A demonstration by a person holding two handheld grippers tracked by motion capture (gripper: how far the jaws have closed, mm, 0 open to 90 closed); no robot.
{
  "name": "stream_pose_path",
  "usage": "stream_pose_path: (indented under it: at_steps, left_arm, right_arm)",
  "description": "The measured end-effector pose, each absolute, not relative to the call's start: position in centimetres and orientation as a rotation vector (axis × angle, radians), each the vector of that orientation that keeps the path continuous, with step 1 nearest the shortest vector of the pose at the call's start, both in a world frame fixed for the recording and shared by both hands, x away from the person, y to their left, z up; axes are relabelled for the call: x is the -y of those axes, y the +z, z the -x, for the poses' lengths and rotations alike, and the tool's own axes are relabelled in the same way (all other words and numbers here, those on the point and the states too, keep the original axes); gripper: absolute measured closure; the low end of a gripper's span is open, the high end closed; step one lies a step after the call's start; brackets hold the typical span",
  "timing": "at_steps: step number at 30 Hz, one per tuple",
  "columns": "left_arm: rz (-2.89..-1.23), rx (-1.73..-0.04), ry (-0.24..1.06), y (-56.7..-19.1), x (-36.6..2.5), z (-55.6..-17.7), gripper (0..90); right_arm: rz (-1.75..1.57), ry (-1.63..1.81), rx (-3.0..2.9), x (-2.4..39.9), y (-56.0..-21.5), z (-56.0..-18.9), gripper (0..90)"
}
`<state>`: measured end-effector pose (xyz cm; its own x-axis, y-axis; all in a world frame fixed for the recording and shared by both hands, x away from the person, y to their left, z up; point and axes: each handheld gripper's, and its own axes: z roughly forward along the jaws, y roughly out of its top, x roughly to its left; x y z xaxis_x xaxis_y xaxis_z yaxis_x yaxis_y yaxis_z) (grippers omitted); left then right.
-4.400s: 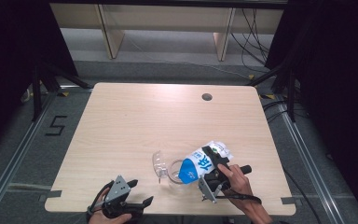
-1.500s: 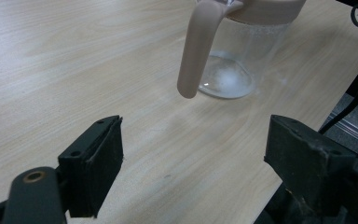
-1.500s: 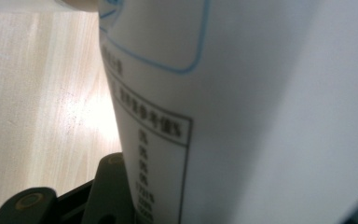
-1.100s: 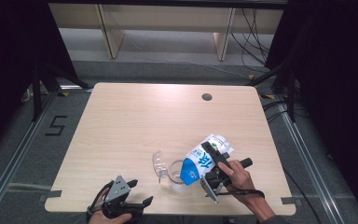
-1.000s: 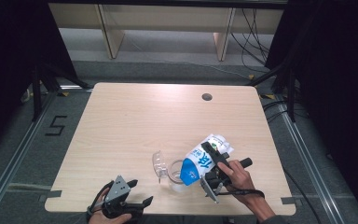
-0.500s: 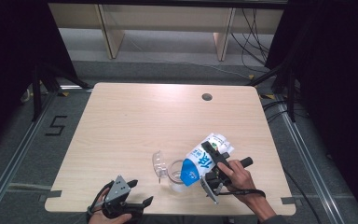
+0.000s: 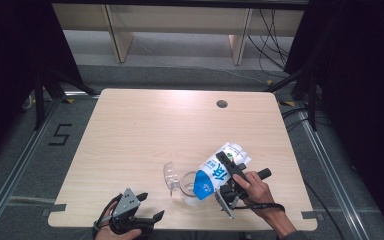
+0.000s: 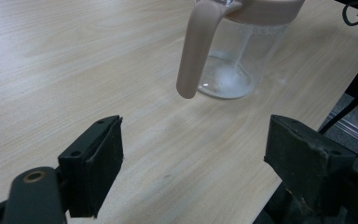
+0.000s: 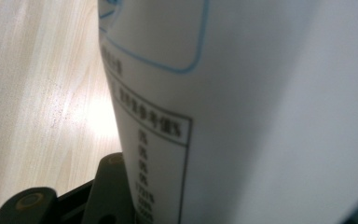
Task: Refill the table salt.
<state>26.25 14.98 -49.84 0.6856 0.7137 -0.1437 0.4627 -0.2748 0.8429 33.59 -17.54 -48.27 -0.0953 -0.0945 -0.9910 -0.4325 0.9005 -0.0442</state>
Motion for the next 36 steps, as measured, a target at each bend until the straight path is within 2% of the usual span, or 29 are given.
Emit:
stream_pose_path:
  at_steps: [36]
  left_arm:
    - [-1.929,-0.911,0.328,-49.82,-14.99,-26.22,18.7]
  right_arm:
    - [0.451,0.252,-1.619,17.43,-47.85,-33.51,55.8]
